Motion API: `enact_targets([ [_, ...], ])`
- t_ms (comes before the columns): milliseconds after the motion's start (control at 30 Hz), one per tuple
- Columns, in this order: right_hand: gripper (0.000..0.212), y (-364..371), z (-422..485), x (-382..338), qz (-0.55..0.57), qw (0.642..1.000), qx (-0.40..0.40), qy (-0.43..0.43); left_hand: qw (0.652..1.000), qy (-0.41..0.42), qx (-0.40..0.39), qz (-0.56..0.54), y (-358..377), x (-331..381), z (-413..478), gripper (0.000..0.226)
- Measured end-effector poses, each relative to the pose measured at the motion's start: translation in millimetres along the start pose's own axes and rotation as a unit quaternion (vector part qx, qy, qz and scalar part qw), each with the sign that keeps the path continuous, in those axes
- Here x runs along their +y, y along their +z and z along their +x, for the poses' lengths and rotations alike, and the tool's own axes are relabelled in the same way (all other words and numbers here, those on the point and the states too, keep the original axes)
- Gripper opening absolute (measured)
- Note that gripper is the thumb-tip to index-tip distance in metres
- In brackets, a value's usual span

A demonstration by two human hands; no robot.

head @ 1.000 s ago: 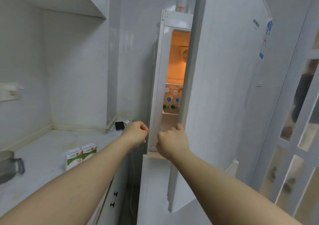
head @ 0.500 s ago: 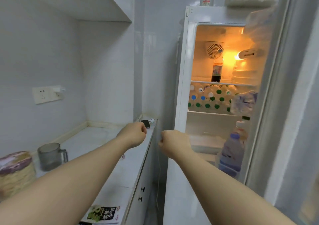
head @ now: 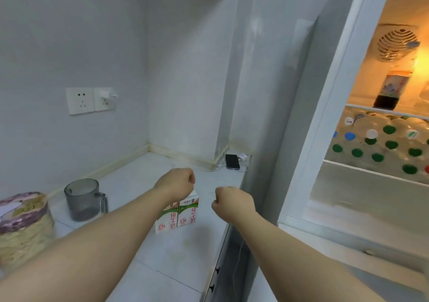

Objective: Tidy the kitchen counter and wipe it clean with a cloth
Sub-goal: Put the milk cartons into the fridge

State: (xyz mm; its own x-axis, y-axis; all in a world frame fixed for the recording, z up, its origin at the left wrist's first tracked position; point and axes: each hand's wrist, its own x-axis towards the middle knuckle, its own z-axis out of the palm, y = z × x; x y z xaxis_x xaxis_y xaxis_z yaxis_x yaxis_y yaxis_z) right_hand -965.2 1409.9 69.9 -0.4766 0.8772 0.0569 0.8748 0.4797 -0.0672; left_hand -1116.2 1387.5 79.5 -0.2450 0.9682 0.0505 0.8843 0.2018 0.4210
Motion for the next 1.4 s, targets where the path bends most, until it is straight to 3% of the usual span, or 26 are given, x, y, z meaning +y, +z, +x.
enact_targets([
  [200,0.031,28,56,-9,0.035,0.996,-0.058,-0.060,0.996,-0.028,-0.059,0.065,24,-35,37,0.045],
  [400,0.047,58,91,-17,0.030,0.996,-0.047,-0.062,0.979,-0.066,-0.112,0.159,37,-59,58,0.065],
  [467,0.058,64,101,-19,0.043,0.993,-0.082,-0.072,0.970,-0.088,-0.137,0.180,44,-66,64,0.060],
  [567,0.067,71,108,-21,0.054,0.981,-0.158,-0.100,0.971,-0.100,-0.161,0.143,58,-75,68,0.032],
  [633,0.066,79,110,-22,0.035,0.977,-0.176,-0.118,0.976,-0.098,-0.148,0.128,64,-80,67,0.026],
  [800,0.056,84,125,-24,0.006,0.981,-0.152,-0.120,0.982,-0.090,-0.130,0.106,58,-84,65,0.042],
  [1100,0.037,99,128,-20,0.025,0.980,-0.123,-0.155,0.986,-0.083,-0.128,0.073,61,-84,67,0.045],
  [1400,0.045,62,107,26,0.075,0.983,-0.119,-0.115,0.992,-0.018,-0.115,0.042,43,-38,72,0.052],
])
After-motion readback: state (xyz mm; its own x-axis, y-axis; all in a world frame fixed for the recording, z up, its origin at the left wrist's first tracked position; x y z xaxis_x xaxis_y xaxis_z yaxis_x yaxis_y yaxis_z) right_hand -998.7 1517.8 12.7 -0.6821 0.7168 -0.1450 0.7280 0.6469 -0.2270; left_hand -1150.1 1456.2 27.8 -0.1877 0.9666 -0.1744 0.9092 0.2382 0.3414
